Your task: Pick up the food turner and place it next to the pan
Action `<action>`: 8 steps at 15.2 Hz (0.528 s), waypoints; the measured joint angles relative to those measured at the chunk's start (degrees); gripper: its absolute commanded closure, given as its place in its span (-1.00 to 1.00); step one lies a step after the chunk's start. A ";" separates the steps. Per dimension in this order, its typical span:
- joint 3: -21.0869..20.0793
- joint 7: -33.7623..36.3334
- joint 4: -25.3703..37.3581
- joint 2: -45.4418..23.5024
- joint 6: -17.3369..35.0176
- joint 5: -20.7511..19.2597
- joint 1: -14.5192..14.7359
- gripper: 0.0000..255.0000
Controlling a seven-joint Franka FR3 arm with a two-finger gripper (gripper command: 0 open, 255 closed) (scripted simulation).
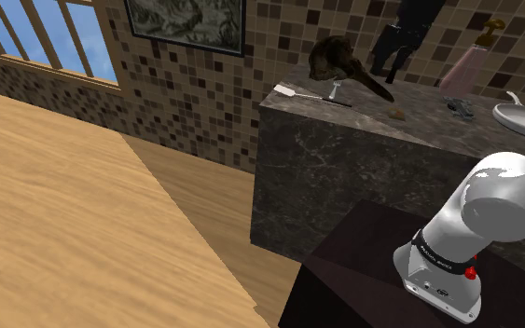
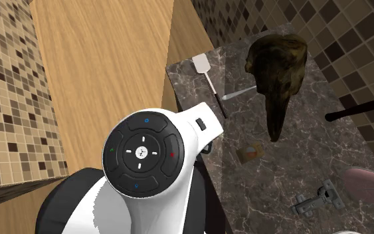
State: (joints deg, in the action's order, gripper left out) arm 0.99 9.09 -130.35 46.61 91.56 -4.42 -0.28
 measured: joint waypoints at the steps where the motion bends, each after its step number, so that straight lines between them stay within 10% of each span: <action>1: 0.00 0.00 0.00 0.00 0.00 0.00 0.00 -1.00; 8: 6.37 -11.84 4.34 -11.94 5.08 -1.95 2.02 -1.00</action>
State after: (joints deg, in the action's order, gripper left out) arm 7.36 -2.74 -126.01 34.67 96.64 -6.37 1.73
